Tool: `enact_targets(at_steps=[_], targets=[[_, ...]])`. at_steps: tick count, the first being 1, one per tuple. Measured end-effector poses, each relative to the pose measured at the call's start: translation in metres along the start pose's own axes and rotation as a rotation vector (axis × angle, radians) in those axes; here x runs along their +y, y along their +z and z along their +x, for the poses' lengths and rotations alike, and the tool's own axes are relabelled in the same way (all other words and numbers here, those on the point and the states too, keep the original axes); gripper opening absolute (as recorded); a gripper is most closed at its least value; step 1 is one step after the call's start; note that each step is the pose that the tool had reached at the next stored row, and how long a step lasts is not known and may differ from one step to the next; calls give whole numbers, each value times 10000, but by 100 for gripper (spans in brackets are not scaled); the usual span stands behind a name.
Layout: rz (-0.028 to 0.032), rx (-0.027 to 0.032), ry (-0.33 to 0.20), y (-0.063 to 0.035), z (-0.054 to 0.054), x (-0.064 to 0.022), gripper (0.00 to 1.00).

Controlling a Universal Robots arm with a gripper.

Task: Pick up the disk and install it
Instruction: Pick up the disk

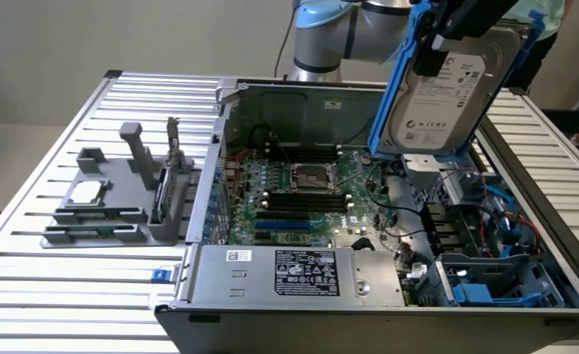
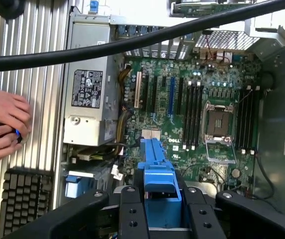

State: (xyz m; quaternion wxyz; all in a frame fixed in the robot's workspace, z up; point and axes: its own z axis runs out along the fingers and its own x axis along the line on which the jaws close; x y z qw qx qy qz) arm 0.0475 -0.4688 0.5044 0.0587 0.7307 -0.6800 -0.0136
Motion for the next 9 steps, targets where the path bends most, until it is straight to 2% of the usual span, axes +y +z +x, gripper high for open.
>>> enact_targets(at_steps=[9], targets=[[11,-139,-15,-7,210,-184,33]])
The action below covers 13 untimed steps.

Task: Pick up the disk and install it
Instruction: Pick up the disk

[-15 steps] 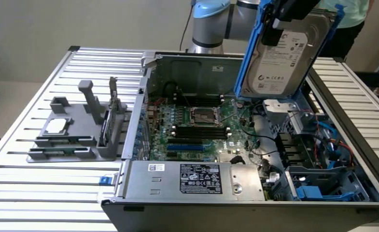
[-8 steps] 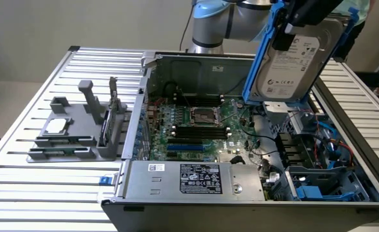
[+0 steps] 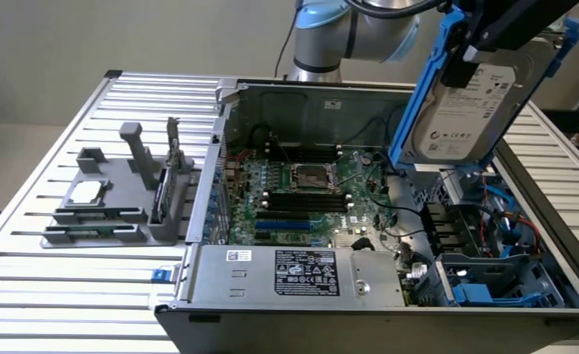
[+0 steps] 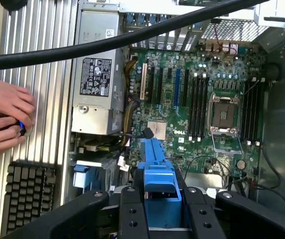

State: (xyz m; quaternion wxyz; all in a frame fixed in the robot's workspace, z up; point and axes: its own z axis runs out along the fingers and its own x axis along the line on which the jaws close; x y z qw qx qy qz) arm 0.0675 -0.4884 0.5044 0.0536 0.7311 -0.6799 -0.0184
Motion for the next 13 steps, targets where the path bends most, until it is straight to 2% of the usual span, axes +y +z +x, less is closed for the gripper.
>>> enact_targets(at_steps=[3,6,13], targets=[[3,-50,-5,-1,74,-39,33],[18,-70,-5,-1,134,-61,33],[141,-105,-1,2,250,-88,33]])
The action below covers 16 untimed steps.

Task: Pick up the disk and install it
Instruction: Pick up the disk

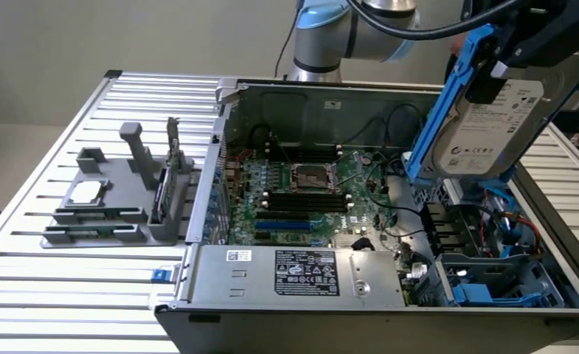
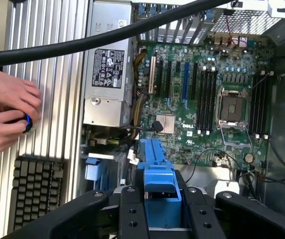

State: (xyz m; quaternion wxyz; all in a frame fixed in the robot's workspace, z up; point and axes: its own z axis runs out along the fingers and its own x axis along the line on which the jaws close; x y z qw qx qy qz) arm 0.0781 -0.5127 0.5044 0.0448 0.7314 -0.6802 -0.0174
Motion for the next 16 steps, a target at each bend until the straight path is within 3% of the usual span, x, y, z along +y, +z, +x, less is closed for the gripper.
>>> enact_targets(at_steps=[7,12,16], targets=[[203,-21,8,1,105,-31,33],[425,-29,23,1,157,-54,33],[489,-33,99,1,177,-64,33]])
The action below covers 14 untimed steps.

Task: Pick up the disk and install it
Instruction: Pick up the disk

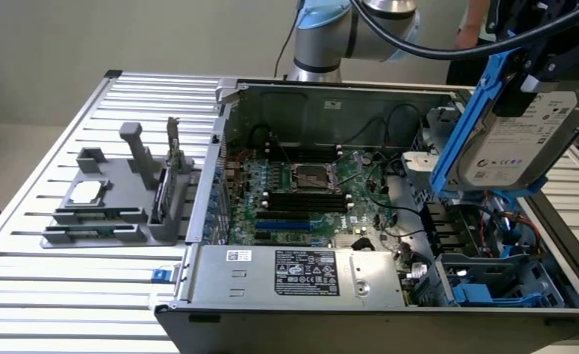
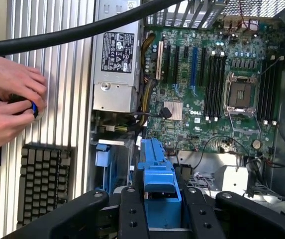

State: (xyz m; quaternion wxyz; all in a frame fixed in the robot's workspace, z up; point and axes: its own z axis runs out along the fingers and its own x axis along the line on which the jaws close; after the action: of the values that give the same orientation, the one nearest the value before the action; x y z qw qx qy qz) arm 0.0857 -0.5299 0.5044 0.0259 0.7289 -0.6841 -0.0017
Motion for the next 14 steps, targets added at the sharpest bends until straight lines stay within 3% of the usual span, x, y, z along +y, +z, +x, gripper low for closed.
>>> enact_targets(at_steps=[14], targets=[[-20,-20,362,5,88,-38,33]])
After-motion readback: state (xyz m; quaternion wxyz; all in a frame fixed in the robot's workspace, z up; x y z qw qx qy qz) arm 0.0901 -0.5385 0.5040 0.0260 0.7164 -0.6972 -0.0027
